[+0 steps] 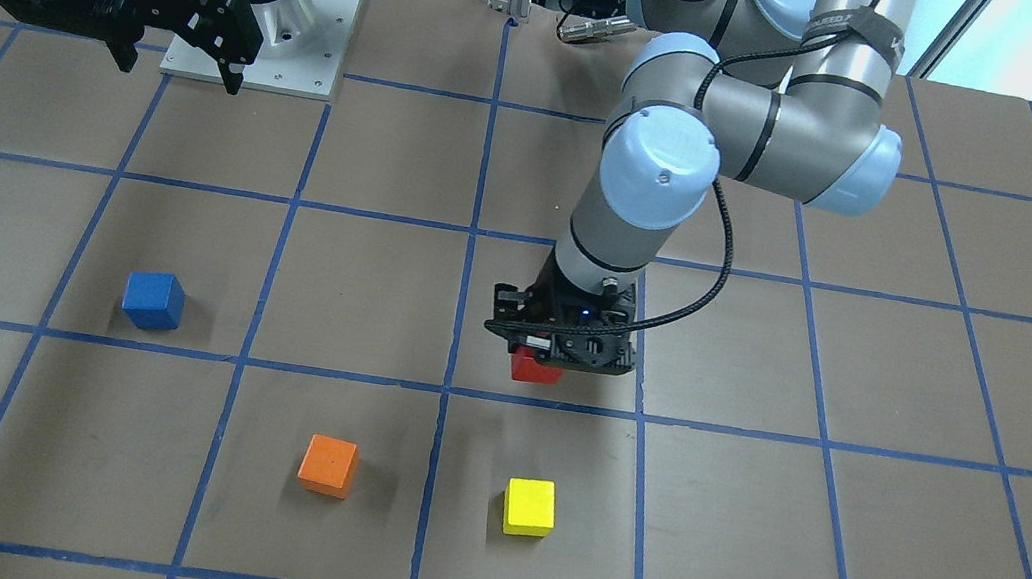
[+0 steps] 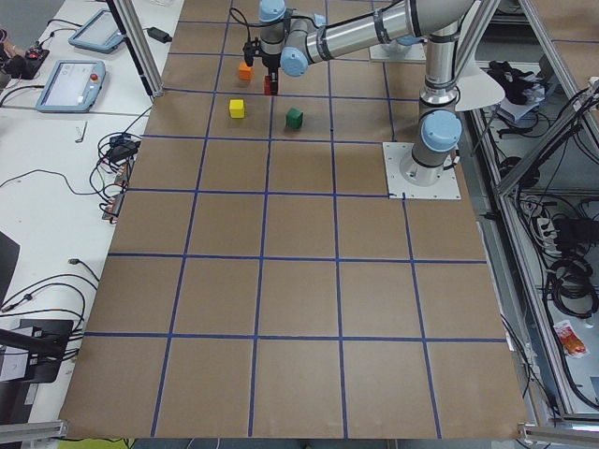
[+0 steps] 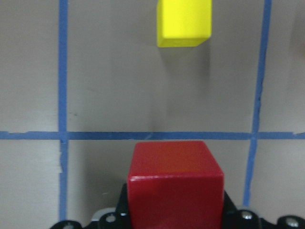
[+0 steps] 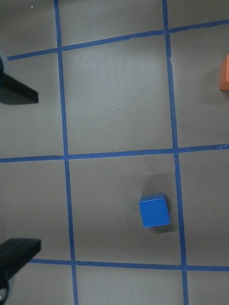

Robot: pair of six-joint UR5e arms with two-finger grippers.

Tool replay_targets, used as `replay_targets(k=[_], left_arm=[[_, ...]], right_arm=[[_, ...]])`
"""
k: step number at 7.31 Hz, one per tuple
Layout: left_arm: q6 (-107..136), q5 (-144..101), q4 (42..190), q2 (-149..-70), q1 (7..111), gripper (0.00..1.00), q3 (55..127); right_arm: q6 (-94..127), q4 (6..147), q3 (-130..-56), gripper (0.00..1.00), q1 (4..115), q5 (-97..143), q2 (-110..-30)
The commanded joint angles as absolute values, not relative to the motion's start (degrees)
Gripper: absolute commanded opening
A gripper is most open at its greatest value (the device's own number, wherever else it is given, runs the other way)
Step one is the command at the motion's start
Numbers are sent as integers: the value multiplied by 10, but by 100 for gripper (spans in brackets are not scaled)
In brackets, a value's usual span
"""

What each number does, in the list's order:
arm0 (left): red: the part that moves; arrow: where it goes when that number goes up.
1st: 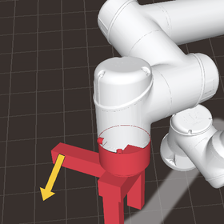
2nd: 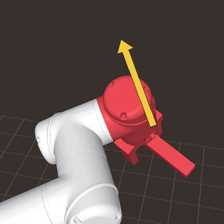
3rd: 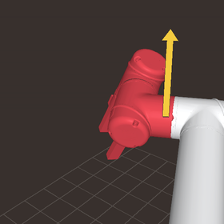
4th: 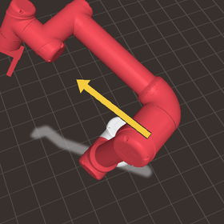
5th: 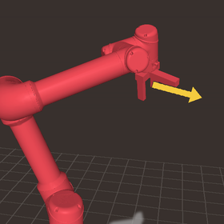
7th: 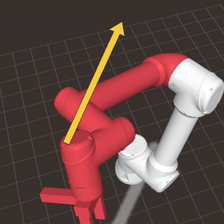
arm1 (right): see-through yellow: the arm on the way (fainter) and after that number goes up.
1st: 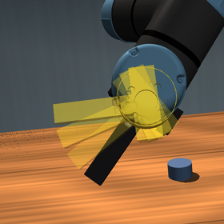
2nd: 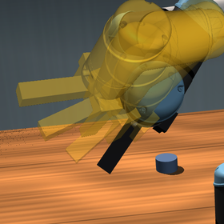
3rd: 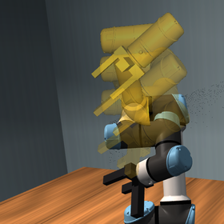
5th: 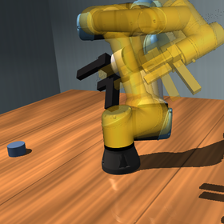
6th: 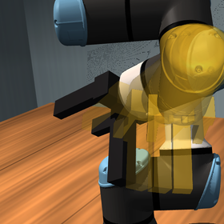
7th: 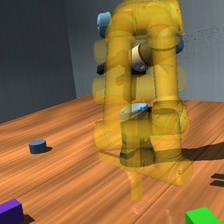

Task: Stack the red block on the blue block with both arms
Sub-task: 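Carry the red cube with the left gripper toward the table center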

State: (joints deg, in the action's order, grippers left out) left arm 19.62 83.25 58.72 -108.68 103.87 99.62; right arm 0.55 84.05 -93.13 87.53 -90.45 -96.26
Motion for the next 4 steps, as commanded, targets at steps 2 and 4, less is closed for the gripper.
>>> replay_targets(k=[2,4], left_arm=[[269,831,541,-1157,1094,0,976],[286,832,504,-1179,1114,18,977]], right_arm=[[-27,842,-932,100,877,-909,-962],[-18,845,-933,100,877,-911,-961]])
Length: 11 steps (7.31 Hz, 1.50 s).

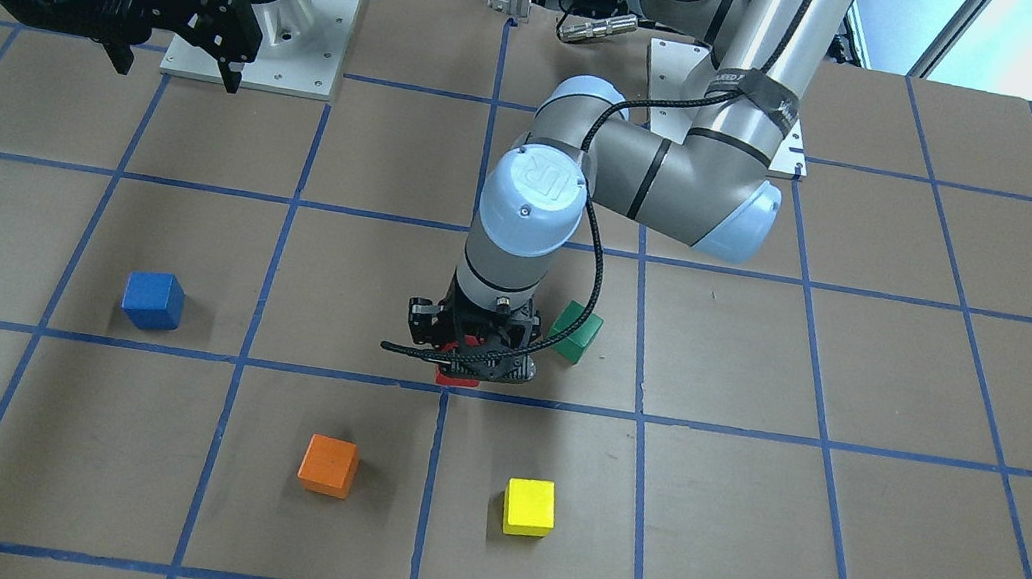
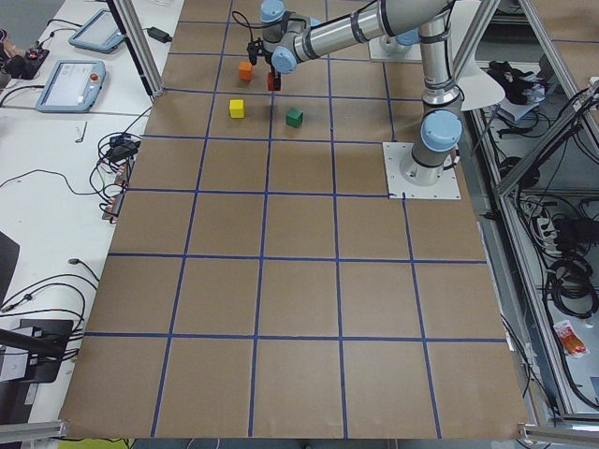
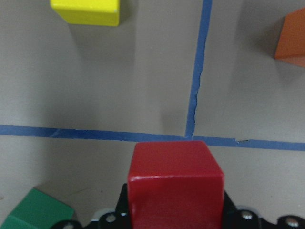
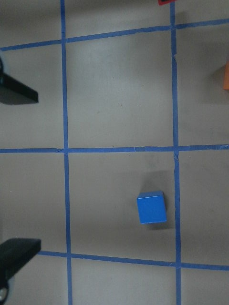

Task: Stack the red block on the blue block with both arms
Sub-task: 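Release the red cube at the center and raise the left gripper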

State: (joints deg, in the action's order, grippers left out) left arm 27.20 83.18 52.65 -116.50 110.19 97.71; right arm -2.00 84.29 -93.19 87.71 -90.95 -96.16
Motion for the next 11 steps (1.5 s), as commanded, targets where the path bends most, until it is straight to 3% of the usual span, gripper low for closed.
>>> replay_targets(k=[1,2,5,8,11], left_arm=[[280,833,504,-1184,1114,81,981],[285,834,501,-1192,1114,100,977],[259,832,518,-1144,1086,100,949],[51,897,772,-1045,1007,100,890],[-72,899,893,-932,911,100,886]], right_arm=[[-18,846,-939,100,876,-910,-962],[-27,845,-940,100,876,-911,-962],[-20,853,-947,100,876,-914,-962],[-3,869,-947,100,879,-901,-940],[162,983,-944,100,948,-896,-869]])
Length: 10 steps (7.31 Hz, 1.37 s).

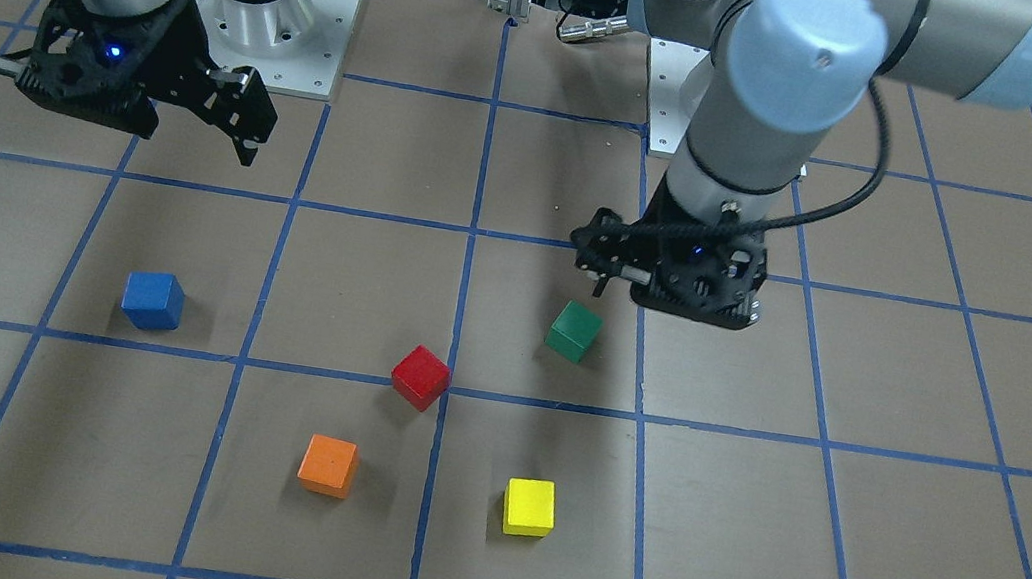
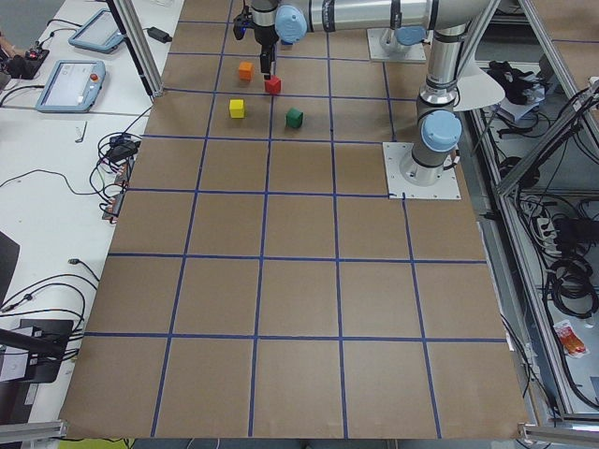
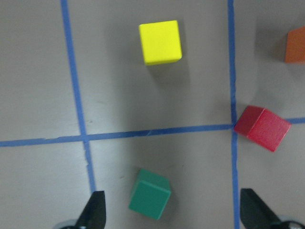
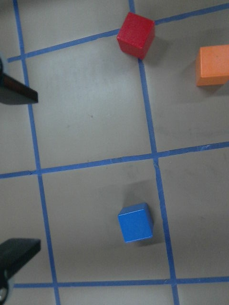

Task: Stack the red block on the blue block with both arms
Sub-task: 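Move the right gripper over the red cube and lower it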

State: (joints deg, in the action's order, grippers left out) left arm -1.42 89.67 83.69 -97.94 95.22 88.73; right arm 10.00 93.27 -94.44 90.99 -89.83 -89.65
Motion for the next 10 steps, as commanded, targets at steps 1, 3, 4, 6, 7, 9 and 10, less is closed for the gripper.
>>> replay_targets(k=[1,3,4,6,7,9,10], left_arm=[[-96,897,923,-906,897,100,882],[-96,890,925,-884,890,100,861],[-95,899,921,-895,890,100,868],[-95,894,921,-896,889,100,864],[-87,890,920,-897,889,100,858],[-86,900,925,-886,889,100,865],[-87,899,924,-886,889,100,865]], right_arm=[[252,1022,-943,100,980,-896,-835],[329,1084,-945,100,1028,-895,-771],[378,1092,-944,100,1041,-889,-759],[392,1135,-945,100,1047,-878,-717],[392,1135,-945,100,1052,-866,-699],[391,1150,-945,100,1064,-853,-670],[392,1156,-943,100,1067,-853,-651]])
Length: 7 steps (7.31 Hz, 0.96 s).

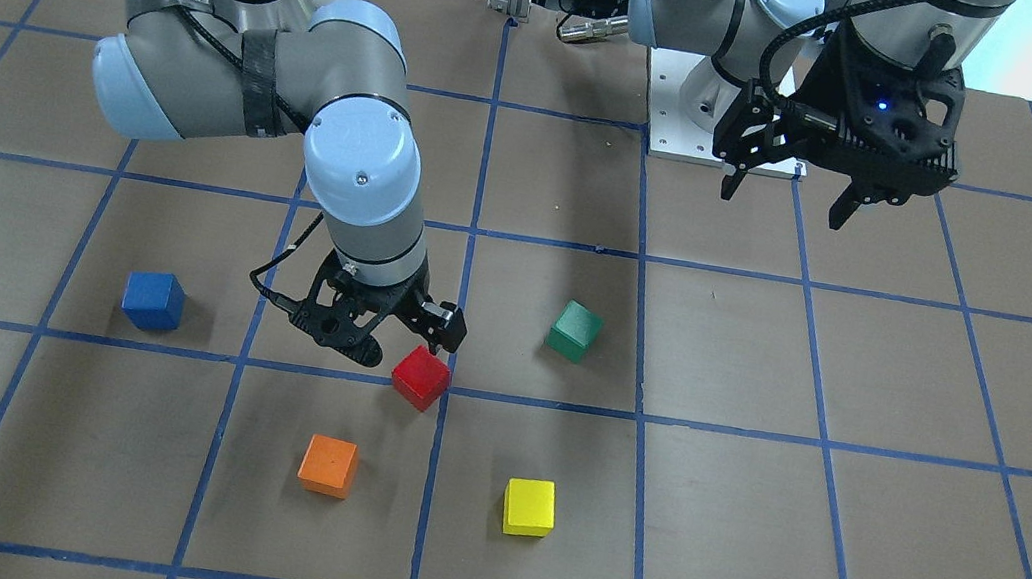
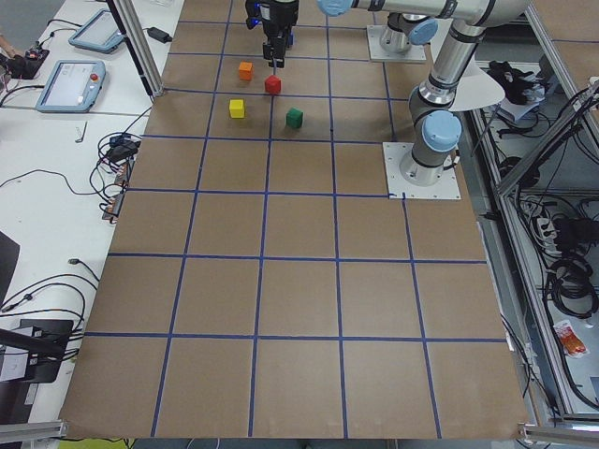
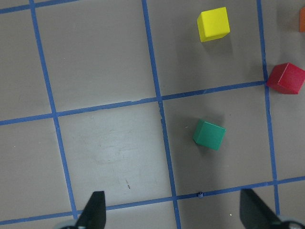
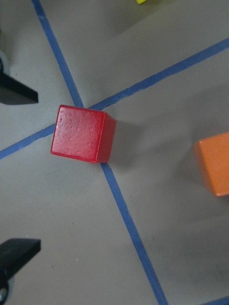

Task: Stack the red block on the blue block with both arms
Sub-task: 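Move the right gripper over the red cube and lower it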

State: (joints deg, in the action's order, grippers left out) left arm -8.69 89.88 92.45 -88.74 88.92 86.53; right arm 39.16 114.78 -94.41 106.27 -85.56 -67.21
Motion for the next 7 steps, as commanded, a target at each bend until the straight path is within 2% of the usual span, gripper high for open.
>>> replay_targets(k=[1,7], left_arm=[[-87,899,922,-886,889,100,867],[-85,897,920,-885,889,100,868]], right_arm=[[392,1182,-944,100,1071,-852,-642],[390,1198,-942,100,1073,-833,-605]])
